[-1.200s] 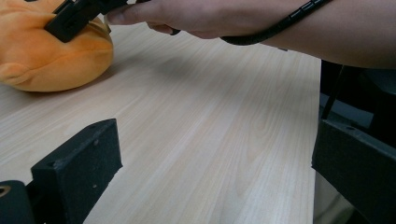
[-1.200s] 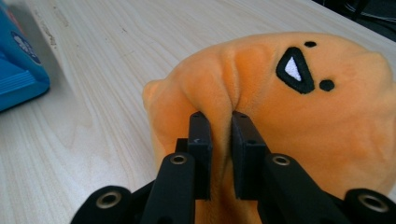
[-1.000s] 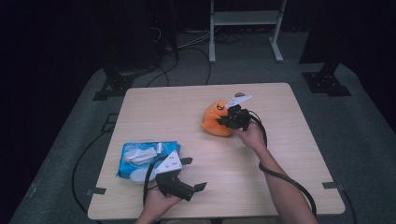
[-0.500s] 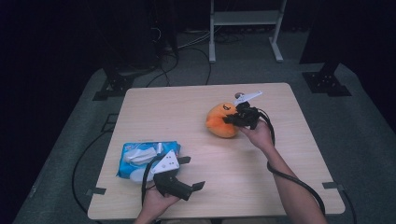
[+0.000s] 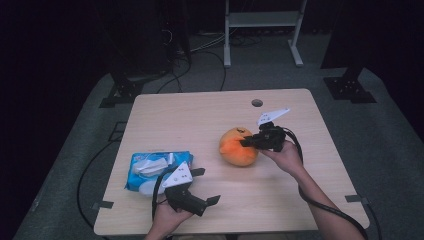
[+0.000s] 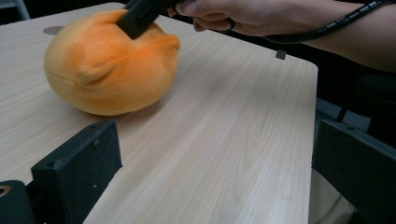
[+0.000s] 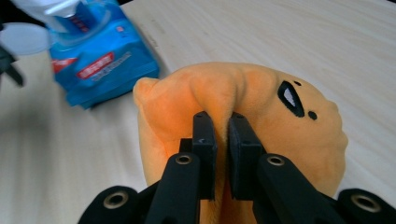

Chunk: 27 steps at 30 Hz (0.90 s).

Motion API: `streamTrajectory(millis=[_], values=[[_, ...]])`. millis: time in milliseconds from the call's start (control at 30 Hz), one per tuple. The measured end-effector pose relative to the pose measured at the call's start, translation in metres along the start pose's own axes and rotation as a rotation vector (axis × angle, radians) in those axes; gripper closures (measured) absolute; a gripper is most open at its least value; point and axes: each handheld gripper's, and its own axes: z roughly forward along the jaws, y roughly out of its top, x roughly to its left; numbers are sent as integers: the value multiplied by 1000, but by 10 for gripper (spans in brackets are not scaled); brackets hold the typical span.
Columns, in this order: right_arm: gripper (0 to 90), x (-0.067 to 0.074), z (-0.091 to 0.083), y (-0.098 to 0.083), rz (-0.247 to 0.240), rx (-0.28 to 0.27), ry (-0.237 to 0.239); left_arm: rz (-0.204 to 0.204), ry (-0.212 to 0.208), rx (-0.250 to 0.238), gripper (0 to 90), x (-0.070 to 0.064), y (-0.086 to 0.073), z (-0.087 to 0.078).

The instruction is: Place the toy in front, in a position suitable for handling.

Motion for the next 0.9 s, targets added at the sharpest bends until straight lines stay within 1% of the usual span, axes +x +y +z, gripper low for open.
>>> streamTrajectory(millis=[167, 233, 267, 300, 333, 367, 400, 467, 533, 600, 700, 733, 800, 833, 867, 900], values=[[824, 14, -11, -10, -20, -4, 36, 5, -1, -3, 3, -1, 1, -1], [824, 23, -19, -15, -36, -10, 54, 6, -3, -6, 9, -2, 1, -1], [824, 23, -19, -15, -36, -10, 54, 8, -6, -5, 9, -2, 1, -1], [824, 25, -20, -17, -41, -10, 52, 13, -17, -9, 36, -2, 2, -2], [823, 28, -23, -18, -49, -12, 53, 13, -16, -6, 45, -2, 2, -2], [823, 33, -26, -21, -56, -17, 56, 14, -16, -7, 45, -2, 2, -2], [823, 33, -26, -21, -56, -17, 56, 13, -17, -7, 45, -3, 2, -2], [822, 37, -29, -25, -65, -20, 64, 16, -16, -7, 45, -3, 3, -2], [821, 45, -32, -33, -72, -26, 79, 24, -19, -8, 45, -4, 3, -3], [821, 47, -32, -36, -79, -29, 81, 23, -20, -9, 45, -4, 4, -3], [817, 53, -33, -47, -88, -40, 89, 25, -19, -15, 45, -4, 5, -5], [812, 55, -34, -55, -91, -49, 93, 28, -19, -16, 48, -4, 5, -5], [808, 56, -34, -58, -97, -51, 96, 33, -17, -15, 50, -4, 6, -7], [791, 57, -34, -67, -92, -66, 112, 37, -13, -15, 50, -4, 7, -8], [791, 57, -34, -67, -92, -66, 112, 36, -13, -20, 50, -4, 8, -8], [783, 57, -33, -70, -84, -70, 124, 41, -11, -20, 51, -4, 9, -10]])
